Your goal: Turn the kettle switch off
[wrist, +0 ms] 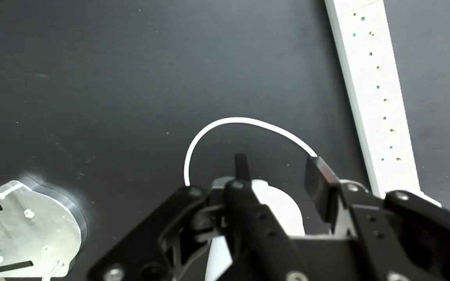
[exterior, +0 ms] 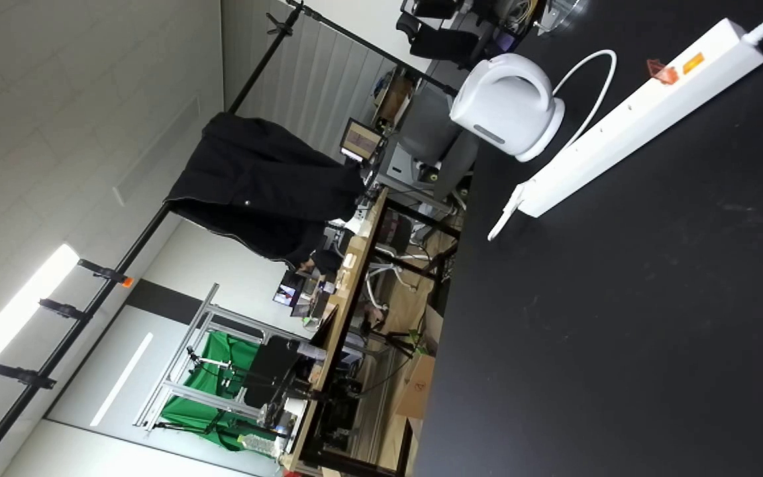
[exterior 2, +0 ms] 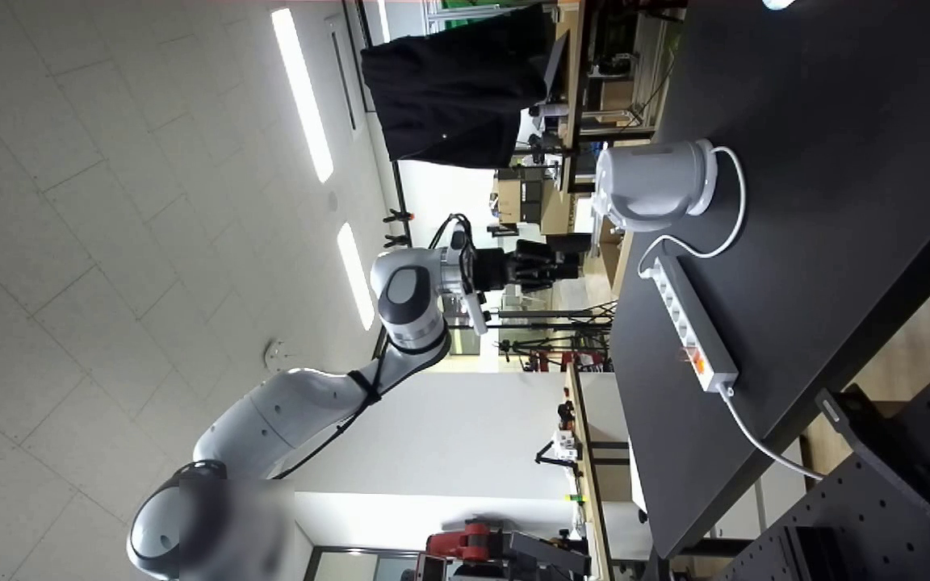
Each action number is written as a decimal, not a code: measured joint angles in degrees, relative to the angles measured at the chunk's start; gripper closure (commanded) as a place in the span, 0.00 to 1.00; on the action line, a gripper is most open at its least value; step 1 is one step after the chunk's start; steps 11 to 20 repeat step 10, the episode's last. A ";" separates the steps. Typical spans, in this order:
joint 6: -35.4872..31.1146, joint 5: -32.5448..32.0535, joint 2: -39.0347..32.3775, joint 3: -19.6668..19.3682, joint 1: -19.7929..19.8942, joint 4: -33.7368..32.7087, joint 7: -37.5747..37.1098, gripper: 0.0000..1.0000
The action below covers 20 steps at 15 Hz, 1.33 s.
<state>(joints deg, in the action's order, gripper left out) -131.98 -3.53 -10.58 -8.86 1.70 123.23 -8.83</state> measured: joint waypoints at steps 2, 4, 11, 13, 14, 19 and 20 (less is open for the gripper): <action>3.35 -0.01 2.11 0.55 0.06 0.02 1.50 0.14; 5.99 -0.01 3.73 1.03 0.16 0.03 2.50 0.26; 7.96 -0.01 4.88 1.48 0.35 0.08 3.35 0.06; 7.96 -0.01 4.88 1.48 0.35 0.08 3.35 0.06; 7.96 -0.01 4.88 1.48 0.35 0.08 3.35 0.06; 7.96 -0.01 4.88 1.48 0.35 0.08 3.35 0.06; 7.96 -0.01 4.88 1.48 0.35 0.08 3.35 0.06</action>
